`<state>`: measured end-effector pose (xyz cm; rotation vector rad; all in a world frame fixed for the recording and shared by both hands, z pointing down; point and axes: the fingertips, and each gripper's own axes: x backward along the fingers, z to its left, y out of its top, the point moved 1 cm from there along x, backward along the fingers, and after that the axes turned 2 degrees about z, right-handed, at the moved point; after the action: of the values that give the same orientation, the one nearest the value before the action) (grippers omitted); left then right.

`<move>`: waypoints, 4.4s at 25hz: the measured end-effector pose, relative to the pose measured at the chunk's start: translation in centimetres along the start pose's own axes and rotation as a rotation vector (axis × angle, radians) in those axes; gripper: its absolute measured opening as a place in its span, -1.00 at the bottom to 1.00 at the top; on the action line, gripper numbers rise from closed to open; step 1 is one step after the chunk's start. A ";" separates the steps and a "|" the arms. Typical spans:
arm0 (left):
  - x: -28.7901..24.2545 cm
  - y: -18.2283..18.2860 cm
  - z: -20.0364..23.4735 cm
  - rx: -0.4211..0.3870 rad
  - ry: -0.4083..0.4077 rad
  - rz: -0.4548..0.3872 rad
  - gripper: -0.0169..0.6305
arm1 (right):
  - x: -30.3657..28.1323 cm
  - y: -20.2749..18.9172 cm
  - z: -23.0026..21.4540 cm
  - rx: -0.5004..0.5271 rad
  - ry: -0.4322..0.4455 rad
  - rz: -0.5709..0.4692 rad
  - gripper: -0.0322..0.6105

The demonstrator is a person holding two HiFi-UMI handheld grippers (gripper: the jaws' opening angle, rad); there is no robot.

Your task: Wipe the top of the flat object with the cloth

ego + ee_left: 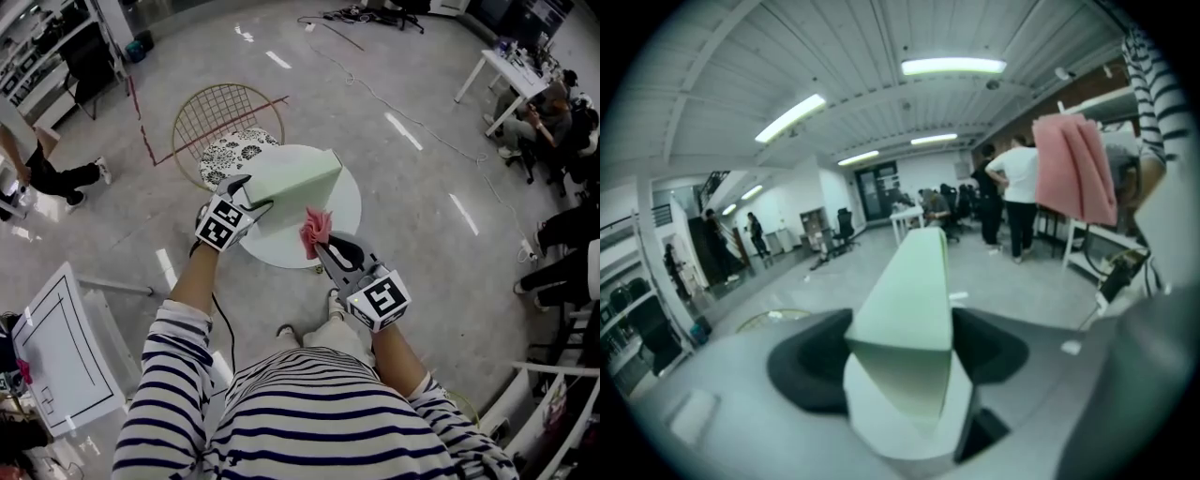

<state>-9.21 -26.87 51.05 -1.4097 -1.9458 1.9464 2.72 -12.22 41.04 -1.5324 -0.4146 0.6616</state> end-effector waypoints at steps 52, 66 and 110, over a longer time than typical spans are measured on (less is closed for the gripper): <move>5.0 0.1 -11.6 0.142 0.091 -0.071 0.01 | -10.4 -4.1 5.4 0.199 0.237 0.524 -0.75; 4.8 0.2 -11.5 0.156 0.103 -0.055 0.00 | -9.6 -4.5 1.1 0.248 0.171 0.545 -0.75; 4.7 0.0 -10.8 0.160 0.104 -0.039 0.00 | -2.8 -3.3 -19.2 0.164 -0.452 0.436 -0.75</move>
<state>-5.41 -15.68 50.71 -1.3911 -1.7181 1.9224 13.19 -28.60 44.34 -1.3187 -0.3520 1.3636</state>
